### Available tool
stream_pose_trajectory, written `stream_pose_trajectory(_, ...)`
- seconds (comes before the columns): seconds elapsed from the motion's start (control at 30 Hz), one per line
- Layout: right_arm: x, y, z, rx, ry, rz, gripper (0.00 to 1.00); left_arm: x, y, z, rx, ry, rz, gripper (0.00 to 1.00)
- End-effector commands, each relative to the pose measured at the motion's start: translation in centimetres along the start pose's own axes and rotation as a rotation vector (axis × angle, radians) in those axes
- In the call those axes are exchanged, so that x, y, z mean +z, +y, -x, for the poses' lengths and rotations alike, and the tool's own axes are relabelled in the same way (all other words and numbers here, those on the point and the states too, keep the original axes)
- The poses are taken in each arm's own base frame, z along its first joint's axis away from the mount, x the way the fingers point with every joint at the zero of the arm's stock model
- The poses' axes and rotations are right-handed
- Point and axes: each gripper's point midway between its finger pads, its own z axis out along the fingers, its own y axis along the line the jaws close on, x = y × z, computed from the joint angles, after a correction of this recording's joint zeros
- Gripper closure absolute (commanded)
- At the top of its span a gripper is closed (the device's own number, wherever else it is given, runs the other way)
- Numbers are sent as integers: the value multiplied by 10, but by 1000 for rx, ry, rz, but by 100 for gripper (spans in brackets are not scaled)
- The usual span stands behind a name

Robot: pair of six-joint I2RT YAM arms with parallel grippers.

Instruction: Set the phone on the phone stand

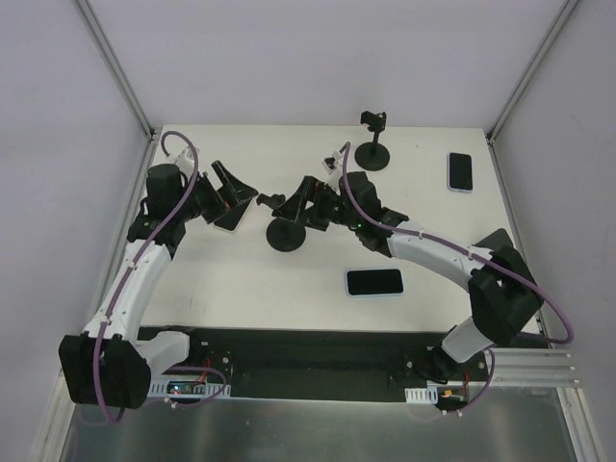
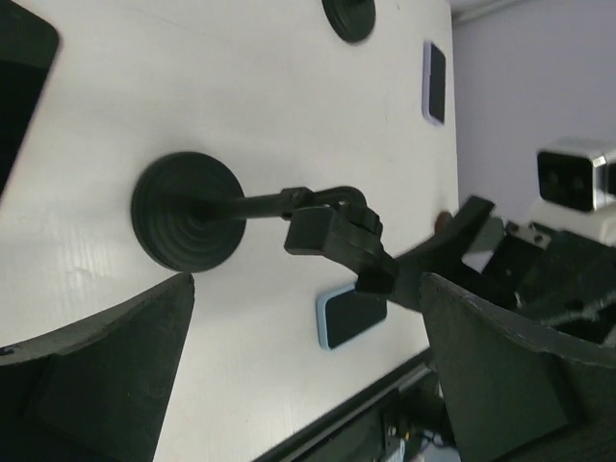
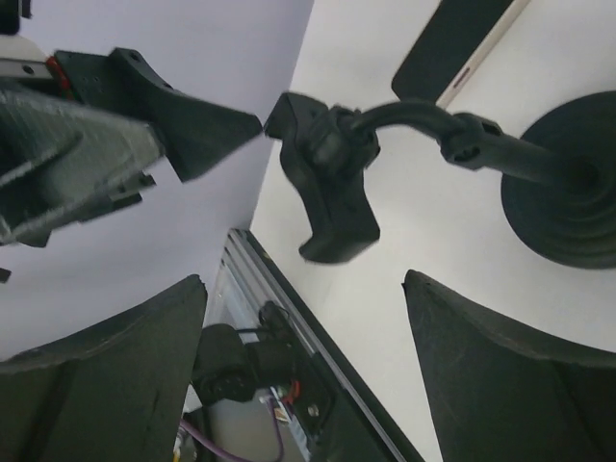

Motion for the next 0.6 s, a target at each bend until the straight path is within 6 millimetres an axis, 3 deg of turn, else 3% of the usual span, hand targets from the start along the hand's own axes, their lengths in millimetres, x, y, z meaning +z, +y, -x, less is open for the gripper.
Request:
stream_pose_trajectory(0.0, 20, 34, 24, 120, -68, 159, 15, 0, -32, -17, 99, 198, -198, 2)
stream_pose_trajectory(0.17, 38, 24, 21, 158, -50, 134, 27, 8, -40, -23, 96, 254, -288, 7)
stream_pose_trajectory(0.3, 41, 22, 26, 162, -52, 135, 35, 16, -36, -25, 70, 277, -301, 18)
stream_pose_trajectory(0.37, 39, 21, 28, 154, -53, 137, 43, 18, -35, -26, 60, 284, -304, 20)
stream_pose_trajectory(0.47, 33, 12, 33, 141, -56, 129, 50, 18, -37, -21, 88, 259, -301, 19)
stream_pose_trajectory(0.57, 33, 4, 35, 115, -12, 137, 65, 20, -37, -21, 77, 272, -304, 14)
